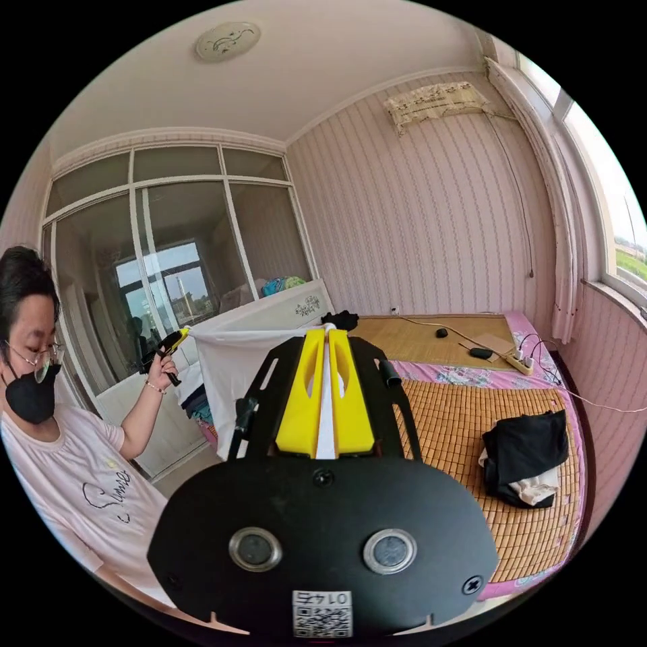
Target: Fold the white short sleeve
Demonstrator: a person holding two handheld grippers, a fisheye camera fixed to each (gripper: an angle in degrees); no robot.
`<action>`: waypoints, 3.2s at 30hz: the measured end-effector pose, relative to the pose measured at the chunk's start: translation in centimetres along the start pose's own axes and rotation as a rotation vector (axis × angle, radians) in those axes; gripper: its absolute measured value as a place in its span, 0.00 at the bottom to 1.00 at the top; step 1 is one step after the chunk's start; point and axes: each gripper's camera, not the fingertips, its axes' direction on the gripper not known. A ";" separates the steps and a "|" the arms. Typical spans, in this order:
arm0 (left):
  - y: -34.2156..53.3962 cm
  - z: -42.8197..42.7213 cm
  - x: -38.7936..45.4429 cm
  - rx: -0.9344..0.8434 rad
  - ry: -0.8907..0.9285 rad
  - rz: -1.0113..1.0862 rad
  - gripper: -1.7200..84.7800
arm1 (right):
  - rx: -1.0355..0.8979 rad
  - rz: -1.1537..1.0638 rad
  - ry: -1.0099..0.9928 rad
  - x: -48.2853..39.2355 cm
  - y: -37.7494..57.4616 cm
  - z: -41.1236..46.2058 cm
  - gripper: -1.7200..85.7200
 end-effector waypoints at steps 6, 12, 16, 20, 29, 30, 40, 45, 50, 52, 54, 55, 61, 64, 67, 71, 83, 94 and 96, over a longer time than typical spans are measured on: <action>-3.7 -7.5 4.1 0.071 0.068 0.109 0.01 | 0.110 -0.137 0.061 -6.4 -3.3 -9.5 0.02; -5.9 -16.3 7.7 0.208 0.130 0.225 0.01 | 0.291 -0.267 0.054 -12.0 -4.0 -18.8 0.02; -9.8 -18.5 8.5 0.231 0.155 0.252 0.01 | 0.372 -0.324 0.014 -14.3 -7.2 -21.8 0.02; -12.5 -16.2 7.5 0.169 0.053 0.249 0.01 | 0.268 -0.312 0.058 -14.1 -10.9 -18.4 0.02; -7.9 3.5 -5.0 -0.354 -0.310 0.009 0.01 | -0.447 0.031 0.254 0.6 -9.0 7.8 0.02; -7.4 4.5 -5.8 -0.370 -0.334 -0.020 0.01 | -0.490 0.056 0.263 1.4 -8.5 9.4 0.02; -14.3 5.8 -4.6 -0.069 -0.239 0.023 0.01 | 0.027 -0.082 0.267 -2.7 -19.0 8.8 0.02; -8.9 7.0 -6.7 -0.162 -0.225 0.052 0.01 | -0.009 -0.125 0.266 -1.8 -13.9 9.9 0.02; 4.3 12.0 -10.9 -0.506 -0.226 0.001 0.01 | -0.290 0.021 0.326 3.2 0.1 15.1 0.02; 9.4 14.1 -12.3 -0.637 -0.257 -0.022 0.01 | -0.409 0.135 0.322 5.5 5.4 17.4 0.02; 13.8 15.7 -13.8 -0.733 -0.272 -0.048 0.01 | -0.503 0.269 0.298 7.7 10.2 19.5 0.02; 16.3 16.6 -14.9 -0.780 -0.296 -0.074 0.01 | -0.555 0.341 0.293 8.9 12.8 20.7 0.02; 24.6 20.1 -17.4 -0.982 -0.309 -0.178 0.01 | -0.778 0.455 0.319 12.0 19.7 25.7 0.02; 26.4 21.3 -17.3 -1.048 -0.308 -0.159 0.01 | -0.843 0.455 0.304 12.2 20.9 27.3 0.02; 27.7 22.0 -17.4 -1.080 -0.292 -0.163 0.01 | -0.909 0.420 0.311 11.8 21.7 28.4 0.02; 29.5 23.3 -17.6 -1.128 -0.260 -0.155 0.02 | -0.991 0.384 0.296 11.3 22.6 30.1 0.03; 29.7 29.3 -19.8 -1.106 -0.306 -0.144 0.06 | -1.084 0.309 0.310 12.4 20.9 36.6 0.09; 28.6 47.9 -26.0 -1.030 -0.286 -0.099 0.05 | -0.966 0.079 0.315 18.3 13.4 53.6 0.12; 28.2 53.1 -26.8 -1.047 -0.256 -0.064 0.05 | -0.909 0.134 0.324 21.8 11.7 56.6 0.12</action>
